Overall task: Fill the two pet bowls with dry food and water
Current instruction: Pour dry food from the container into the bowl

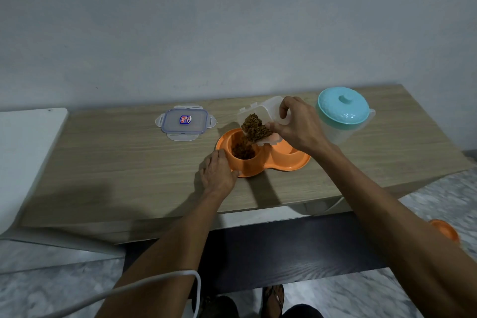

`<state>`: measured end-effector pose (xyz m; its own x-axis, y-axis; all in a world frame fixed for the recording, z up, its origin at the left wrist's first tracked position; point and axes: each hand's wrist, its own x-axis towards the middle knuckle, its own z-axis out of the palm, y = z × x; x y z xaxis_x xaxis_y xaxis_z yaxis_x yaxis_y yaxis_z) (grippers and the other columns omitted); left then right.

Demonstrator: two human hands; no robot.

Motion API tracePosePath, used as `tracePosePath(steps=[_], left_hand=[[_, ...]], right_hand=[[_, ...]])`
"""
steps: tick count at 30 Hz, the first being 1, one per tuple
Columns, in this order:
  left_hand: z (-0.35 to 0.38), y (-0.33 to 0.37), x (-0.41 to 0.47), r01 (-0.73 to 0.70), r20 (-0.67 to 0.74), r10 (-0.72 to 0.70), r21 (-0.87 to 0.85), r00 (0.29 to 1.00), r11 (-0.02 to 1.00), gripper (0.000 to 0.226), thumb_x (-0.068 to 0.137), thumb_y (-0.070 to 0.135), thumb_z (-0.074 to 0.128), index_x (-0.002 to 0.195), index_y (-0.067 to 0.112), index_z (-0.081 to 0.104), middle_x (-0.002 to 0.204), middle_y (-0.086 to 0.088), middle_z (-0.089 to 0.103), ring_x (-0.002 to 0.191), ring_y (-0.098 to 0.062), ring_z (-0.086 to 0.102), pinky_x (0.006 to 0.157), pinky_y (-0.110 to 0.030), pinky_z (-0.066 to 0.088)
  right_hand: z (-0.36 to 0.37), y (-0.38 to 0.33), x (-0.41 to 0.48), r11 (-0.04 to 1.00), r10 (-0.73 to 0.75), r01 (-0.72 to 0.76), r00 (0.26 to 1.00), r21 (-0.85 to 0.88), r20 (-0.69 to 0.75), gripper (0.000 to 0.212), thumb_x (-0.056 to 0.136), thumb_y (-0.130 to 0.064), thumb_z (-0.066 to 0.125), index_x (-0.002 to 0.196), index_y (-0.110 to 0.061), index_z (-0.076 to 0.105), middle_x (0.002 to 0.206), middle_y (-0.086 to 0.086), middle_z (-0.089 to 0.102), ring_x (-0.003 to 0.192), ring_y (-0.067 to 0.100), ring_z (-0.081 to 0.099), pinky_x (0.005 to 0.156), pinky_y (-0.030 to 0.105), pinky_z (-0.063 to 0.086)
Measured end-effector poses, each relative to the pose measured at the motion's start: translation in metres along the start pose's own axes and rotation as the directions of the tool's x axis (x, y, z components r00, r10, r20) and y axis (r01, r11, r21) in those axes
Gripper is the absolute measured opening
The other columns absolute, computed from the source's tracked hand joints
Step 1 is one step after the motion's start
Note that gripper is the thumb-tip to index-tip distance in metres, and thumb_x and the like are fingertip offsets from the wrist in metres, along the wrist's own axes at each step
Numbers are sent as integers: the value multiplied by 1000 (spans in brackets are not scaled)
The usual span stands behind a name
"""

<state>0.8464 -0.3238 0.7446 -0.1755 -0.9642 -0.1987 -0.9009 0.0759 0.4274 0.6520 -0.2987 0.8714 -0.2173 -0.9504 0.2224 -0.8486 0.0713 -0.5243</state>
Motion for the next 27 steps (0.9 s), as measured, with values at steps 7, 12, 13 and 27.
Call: tracePosePath(steps=[7, 12, 13, 27], left_hand=[[-2, 1, -2, 9, 4, -9, 5, 1000, 1000, 76, 81, 42, 74, 142, 19, 36, 149, -4, 41, 140, -28, 36, 110, -49, 37], [-1, 2, 0, 11, 5, -11, -2, 1000, 1000, 78, 80, 41, 75, 143, 18, 36, 149, -4, 41, 140, -27, 35, 111, -49, 35], [0, 2, 0, 11, 6, -11, -4, 1000, 1000, 78, 80, 41, 75, 143, 17, 36, 149, -4, 40, 140, -27, 35, 112, -49, 34], [-1, 1, -1, -1, 3, 1, -4, 1000, 1000, 78, 78, 41, 76, 142, 17, 37, 149, -3, 41, 140, -27, 36, 110, -50, 36]], right_hand=[[1, 1, 0, 1000, 12, -12, 1000, 7, -8, 39, 75, -34, 80, 82, -15, 47, 97, -1, 55, 82, 23, 51, 72, 36, 41], [1, 7, 2, 994, 83, -82, 996, 66, -22, 39, 75, -36, 81, 85, -13, 51, 93, 4, 59, 82, 23, 52, 67, 35, 39], [0, 8, 2, 989, 113, -110, 993, 100, -24, 38, 76, -35, 80, 88, -12, 53, 94, 4, 60, 84, 23, 52, 68, 36, 41], [6, 50, 8, 397, 580, -662, 718, 636, 384, 20, 92, -10, 54, 110, -11, 48, 94, 9, 57, 81, 30, 64, 78, 53, 60]])
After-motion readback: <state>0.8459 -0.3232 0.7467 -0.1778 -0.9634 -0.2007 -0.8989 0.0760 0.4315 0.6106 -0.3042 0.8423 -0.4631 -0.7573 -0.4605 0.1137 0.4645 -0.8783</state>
